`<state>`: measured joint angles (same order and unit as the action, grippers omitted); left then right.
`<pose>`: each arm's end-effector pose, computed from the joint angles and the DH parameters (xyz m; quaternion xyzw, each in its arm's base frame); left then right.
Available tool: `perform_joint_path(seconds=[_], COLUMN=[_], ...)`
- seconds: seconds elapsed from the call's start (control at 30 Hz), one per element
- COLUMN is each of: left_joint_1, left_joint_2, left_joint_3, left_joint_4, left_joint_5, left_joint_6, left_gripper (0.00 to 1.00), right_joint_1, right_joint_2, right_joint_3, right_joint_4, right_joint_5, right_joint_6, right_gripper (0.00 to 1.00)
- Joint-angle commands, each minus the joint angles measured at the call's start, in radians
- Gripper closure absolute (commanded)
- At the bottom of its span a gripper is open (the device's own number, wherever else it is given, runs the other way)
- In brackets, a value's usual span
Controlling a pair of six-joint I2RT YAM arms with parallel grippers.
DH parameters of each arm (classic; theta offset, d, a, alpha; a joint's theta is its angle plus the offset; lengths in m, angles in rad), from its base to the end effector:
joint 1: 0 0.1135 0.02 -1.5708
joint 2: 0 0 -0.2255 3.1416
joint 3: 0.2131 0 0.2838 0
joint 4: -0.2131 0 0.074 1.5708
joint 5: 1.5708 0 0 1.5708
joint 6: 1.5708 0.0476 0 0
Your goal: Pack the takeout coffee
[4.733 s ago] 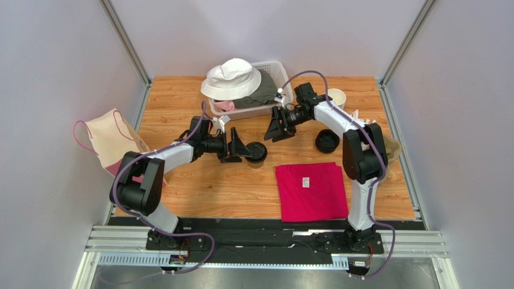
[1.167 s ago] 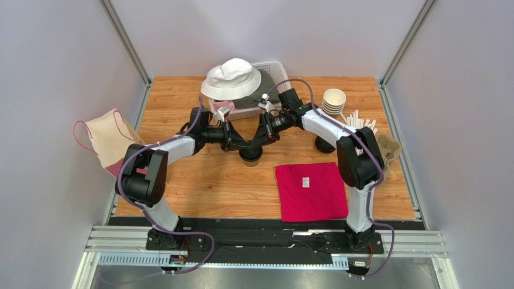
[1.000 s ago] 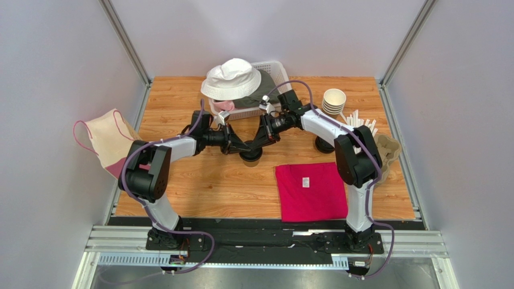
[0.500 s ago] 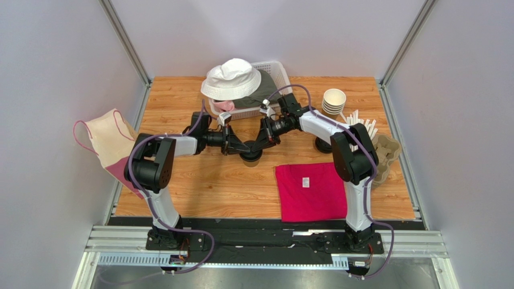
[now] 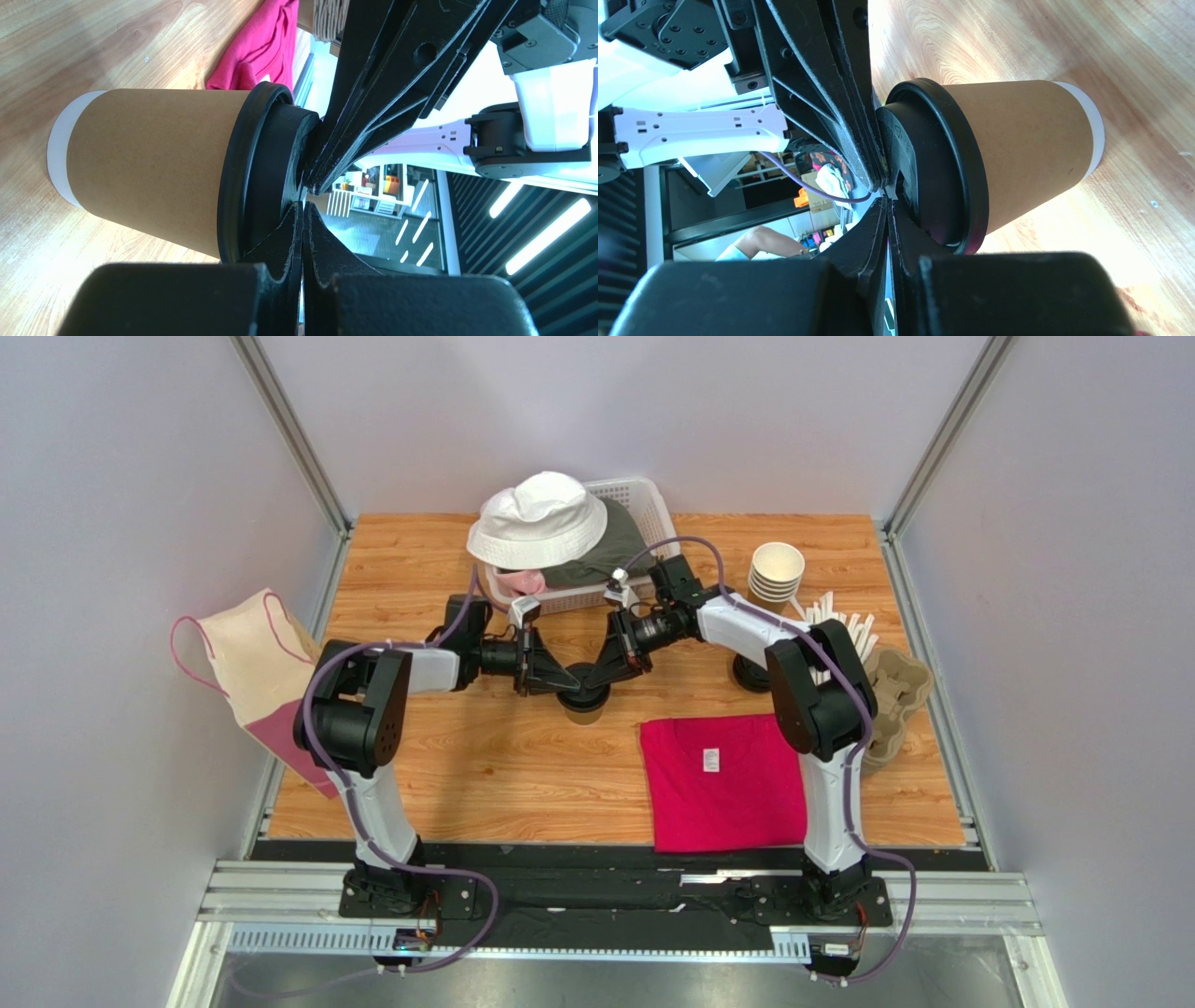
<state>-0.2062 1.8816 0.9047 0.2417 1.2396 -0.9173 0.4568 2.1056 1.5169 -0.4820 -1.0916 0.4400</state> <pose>0.3434 -0.1178 0.0719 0.0380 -0.7795 0.6253 0.0033 0.3807 0.2342 0.1192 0.1354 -0.8270 -0.5449 0.0274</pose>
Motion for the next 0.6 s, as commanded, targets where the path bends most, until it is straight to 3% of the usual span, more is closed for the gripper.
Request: perform_joint_path(seconds=[0.0, 0.3, 0.57], left_joint_1=[0.028, 0.021, -0.067], left_joint_2=[0.12, 0.105, -0.051], left_joint_3=[-0.061, -0.023, 0.063], left_joint_4=[-0.156, -0.144, -0.07], left_joint_5=[-0.29, -0.252, -0.154], left_joint_6=[0.153, 0.164, 0.146], left_gripper=[1.0, 1.0, 1.0], right_joint_1=[-0.021, -0.027, 0.005], right_joint_2=[0.096, 0.097, 0.001], right_joint_3=[-0.069, -0.058, 0.038], right_joint_4=[-0.05, -0.018, 0.032], right_joint_5=[0.165, 0.092, -0.056], right_joint_6=[-0.112, -0.084, -0.003], right_gripper=[0.91, 0.9, 0.82])
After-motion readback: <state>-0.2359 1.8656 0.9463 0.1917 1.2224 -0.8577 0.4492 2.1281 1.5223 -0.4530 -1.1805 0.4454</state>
